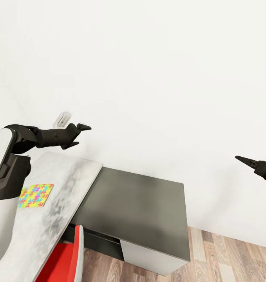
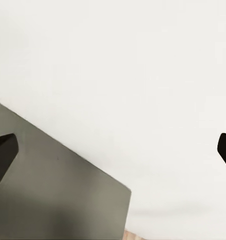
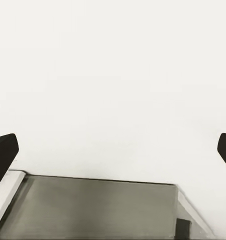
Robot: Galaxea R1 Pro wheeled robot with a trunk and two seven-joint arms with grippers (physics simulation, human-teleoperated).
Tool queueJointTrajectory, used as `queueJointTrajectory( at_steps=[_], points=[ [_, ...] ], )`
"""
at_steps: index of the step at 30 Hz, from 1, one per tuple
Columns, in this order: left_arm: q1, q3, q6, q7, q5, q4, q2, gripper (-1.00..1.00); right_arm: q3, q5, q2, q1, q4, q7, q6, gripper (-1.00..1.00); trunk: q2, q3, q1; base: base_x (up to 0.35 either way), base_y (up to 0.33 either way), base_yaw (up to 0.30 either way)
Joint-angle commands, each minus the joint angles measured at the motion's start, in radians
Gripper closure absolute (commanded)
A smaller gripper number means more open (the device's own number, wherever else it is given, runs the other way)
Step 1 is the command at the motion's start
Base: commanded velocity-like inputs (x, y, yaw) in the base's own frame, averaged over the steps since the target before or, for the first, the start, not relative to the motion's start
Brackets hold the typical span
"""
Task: Put all the toys in the child's room - the three board games (two on the bed and one on the table), the two jigsaw puzzles on the table, and the tennis ball on the table - inside the toy box on the table in the child's room.
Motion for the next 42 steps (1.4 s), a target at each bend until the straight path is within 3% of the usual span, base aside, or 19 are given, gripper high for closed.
queueJointTrajectory(
  at_steps=[1, 6, 12, 17, 22, 36, 38, 42],
  points=[
    [0.006, 0.005, -0.001, 0.008, 0.009, 0.000, 0.014, -1.00, 0.022, 0.009, -0.002, -0.001, -0.001, 0.008, 0.005, -1.00, -0.002, -0.002, 0.001, 0.000, 0.000, 0.007],
    [0.036, 0.044, -0.002, 0.005, 0.009, 0.002, 0.056, -1.00, 0.092, 0.010, -0.007, -0.002, -0.006, 0.007, 0.007, -1.00, -0.002, -0.002, 0.001, 0.000, 0.000, 0.004],
    [0.073, 0.097, -0.004, 0.003, 0.006, 0.011, 0.092, -1.00, 0.130, 0.009, -0.010, -0.009, 0.005, 0.006, 0.034, -1.00, -0.002, -0.002, 0.001, 0.000, 0.000, 0.002],
    [0.086, 0.115, 0.001, 0.002, 0.003, 0.033, 0.119, -1.00, 0.139, 0.009, -0.009, -0.012, 0.011, 0.006, 0.066, -1.00, -0.002, -0.002, 0.001, 0.000, 0.000, 0.000],
    [0.096, 0.127, 0.005, 0.003, 0.000, 0.083, 0.163, -1.00, 0.144, 0.009, -0.010, -0.017, 0.029, 0.006, 0.066, -1.00, -0.002, -0.002, 0.001, 0.000, 0.000, 0.000],
    [0.104, 0.135, 0.005, 0.005, -0.008, 0.230, 0.248, -1.00, 0.154, 0.011, -0.007, -0.018, 0.037, 0.007, 0.066, -1.00, -0.002, -0.002, 0.001, 0.000, 0.000, 0.000],
    [0.104, 0.135, 0.004, 0.005, -0.009, 0.288, 0.266, -1.00, 0.155, 0.011, -0.009, -0.017, 0.037, 0.008, 0.066, -1.00, -0.002, -0.002, 0.001, 0.000, 0.000, 0.000],
    [0.102, 0.135, 0.004, 0.005, -0.009, 0.352, 0.276, -1.00, 0.159, 0.010, -0.008, -0.016, 0.035, 0.008, 0.066, -1.00, -0.002, -0.002, 0.001, 0.000, 0.000, 0.000]
  ],
)
